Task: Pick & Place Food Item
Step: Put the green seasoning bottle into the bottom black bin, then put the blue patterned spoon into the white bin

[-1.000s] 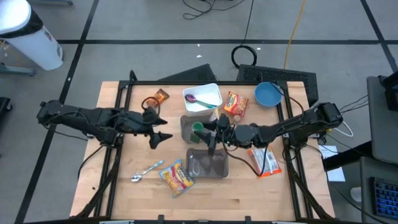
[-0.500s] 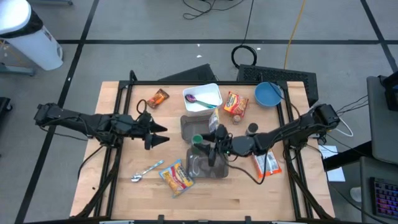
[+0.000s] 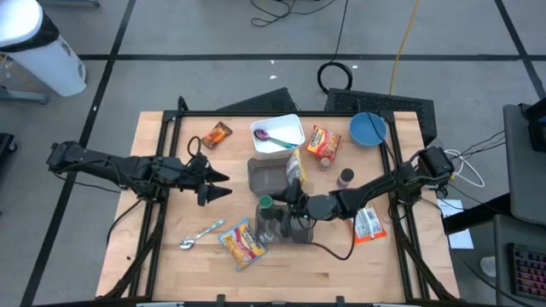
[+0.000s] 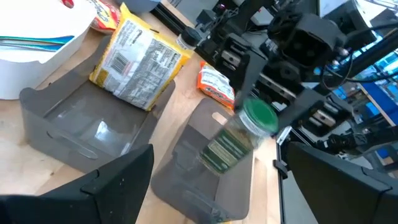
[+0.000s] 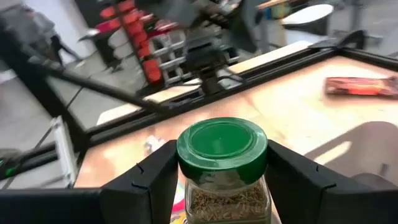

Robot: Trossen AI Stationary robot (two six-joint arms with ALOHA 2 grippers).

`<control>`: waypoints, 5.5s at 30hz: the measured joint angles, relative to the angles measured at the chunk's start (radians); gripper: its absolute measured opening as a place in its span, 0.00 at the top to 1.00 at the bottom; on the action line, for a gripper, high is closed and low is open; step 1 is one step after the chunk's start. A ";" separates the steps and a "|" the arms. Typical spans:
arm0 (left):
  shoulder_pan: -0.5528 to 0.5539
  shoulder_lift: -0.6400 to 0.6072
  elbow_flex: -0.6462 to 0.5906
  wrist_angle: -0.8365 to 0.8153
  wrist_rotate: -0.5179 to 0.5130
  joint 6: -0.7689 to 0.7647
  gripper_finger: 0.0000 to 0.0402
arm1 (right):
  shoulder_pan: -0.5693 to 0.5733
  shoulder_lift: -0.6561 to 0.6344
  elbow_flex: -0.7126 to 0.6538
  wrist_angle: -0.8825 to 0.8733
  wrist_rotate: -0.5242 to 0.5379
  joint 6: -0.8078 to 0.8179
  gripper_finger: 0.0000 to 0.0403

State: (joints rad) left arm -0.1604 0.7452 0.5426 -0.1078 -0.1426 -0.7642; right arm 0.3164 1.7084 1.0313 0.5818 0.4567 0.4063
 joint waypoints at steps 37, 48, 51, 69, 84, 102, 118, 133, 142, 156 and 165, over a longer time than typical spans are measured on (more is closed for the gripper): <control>-0.036 0.177 0.001 0.197 -0.360 0.003 0.06 | 0.019 0.216 -0.205 0.520 -0.147 -0.333 0.52; -0.045 0.231 0.001 0.291 -0.334 0.022 0.06 | -0.003 0.283 -0.154 0.550 -0.175 -0.344 0.52; -0.047 0.230 0.001 0.297 -0.329 0.023 0.06 | -0.016 0.283 -0.154 0.551 -0.174 -0.350 0.52; -0.048 0.230 0.001 0.297 -0.327 0.026 0.06 | -0.049 0.283 -0.154 0.534 -0.201 -0.348 0.52; -0.048 0.230 0.001 0.299 -0.329 0.018 0.06 | -0.069 0.323 -0.154 0.574 -0.227 -0.320 0.52; -0.048 0.230 0.001 0.300 -0.330 0.014 0.06 | -0.068 0.323 -0.154 0.575 -0.226 -0.321 0.37; -0.048 0.230 0.001 0.292 -0.329 0.037 0.06 | -0.067 0.278 -0.154 0.535 -0.225 -0.351 0.37; -0.048 0.046 0.003 0.205 -0.302 0.079 0.06 | -0.068 -0.043 -0.154 0.106 -0.221 -0.455 0.37; -0.092 -0.077 0.278 -0.342 -0.271 0.025 0.06 | -0.068 -0.393 -0.155 -0.005 -0.029 -0.411 0.37; -0.310 -0.097 0.371 -0.689 -0.353 -0.215 0.06 | -0.066 -0.613 -0.155 -0.321 0.119 0.040 0.37; -0.494 -0.036 0.283 -0.797 -0.270 -0.427 0.06 | -0.067 -0.457 -0.155 -0.226 0.119 0.086 0.37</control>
State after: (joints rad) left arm -0.6545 0.7089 0.8253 -0.9051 -0.4126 -1.1917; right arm 0.2496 1.2516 0.8761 0.3559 0.5758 0.4922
